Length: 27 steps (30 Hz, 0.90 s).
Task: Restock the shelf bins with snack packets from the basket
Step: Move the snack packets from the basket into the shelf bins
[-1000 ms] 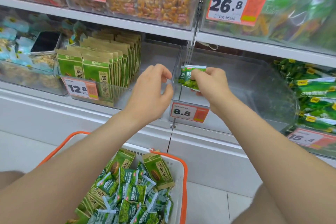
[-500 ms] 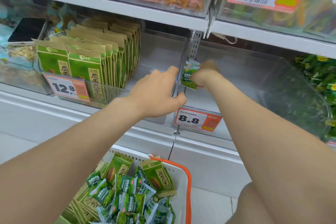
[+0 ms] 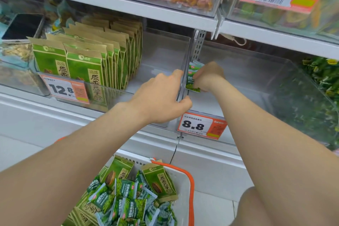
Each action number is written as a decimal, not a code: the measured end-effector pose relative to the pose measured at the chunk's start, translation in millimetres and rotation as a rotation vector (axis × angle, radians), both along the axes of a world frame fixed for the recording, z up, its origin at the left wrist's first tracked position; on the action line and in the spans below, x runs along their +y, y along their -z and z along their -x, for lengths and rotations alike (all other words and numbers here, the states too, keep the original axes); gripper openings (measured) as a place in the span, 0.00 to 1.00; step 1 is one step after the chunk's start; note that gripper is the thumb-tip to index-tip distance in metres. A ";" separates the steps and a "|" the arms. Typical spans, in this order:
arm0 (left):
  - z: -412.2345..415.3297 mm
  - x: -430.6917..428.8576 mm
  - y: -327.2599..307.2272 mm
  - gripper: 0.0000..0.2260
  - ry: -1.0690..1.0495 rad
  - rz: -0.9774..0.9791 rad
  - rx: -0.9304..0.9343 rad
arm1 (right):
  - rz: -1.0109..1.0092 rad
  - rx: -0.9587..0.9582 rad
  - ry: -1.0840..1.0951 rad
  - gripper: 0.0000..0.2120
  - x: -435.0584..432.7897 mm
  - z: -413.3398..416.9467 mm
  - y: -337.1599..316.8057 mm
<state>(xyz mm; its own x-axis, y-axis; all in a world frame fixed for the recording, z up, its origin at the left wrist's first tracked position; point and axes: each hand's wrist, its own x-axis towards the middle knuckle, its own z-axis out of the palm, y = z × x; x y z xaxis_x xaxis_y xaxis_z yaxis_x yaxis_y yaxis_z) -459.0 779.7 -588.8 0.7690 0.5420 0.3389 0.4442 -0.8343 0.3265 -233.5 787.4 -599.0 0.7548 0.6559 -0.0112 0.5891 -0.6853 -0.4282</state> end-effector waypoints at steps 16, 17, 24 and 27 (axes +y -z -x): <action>14.7 -17.0 0.9 0.20 0.037 0.001 -0.013 | 0.449 -0.051 -0.562 0.15 -47.9 16.8 -12.6; 17.8 -19.5 1.1 0.21 0.042 0.008 -0.038 | 0.431 -0.044 -0.553 0.15 -52.8 18.1 -12.1; 41.6 -56.1 -5.8 0.07 -0.136 -0.115 -0.422 | -0.026 -0.119 -0.438 0.22 -98.5 43.1 -43.6; 47.9 -68.9 4.9 0.10 -0.286 -0.020 -0.270 | -0.247 -0.205 -0.492 0.15 -126.8 75.2 -65.8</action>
<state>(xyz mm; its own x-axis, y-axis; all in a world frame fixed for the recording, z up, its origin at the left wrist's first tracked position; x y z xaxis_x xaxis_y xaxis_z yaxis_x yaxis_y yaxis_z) -506.9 710.9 -593.6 0.4695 0.7127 0.5211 0.5601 -0.6967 0.4483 -308.7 660.7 -533.2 0.3317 0.8943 0.3002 0.9002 -0.2049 -0.3843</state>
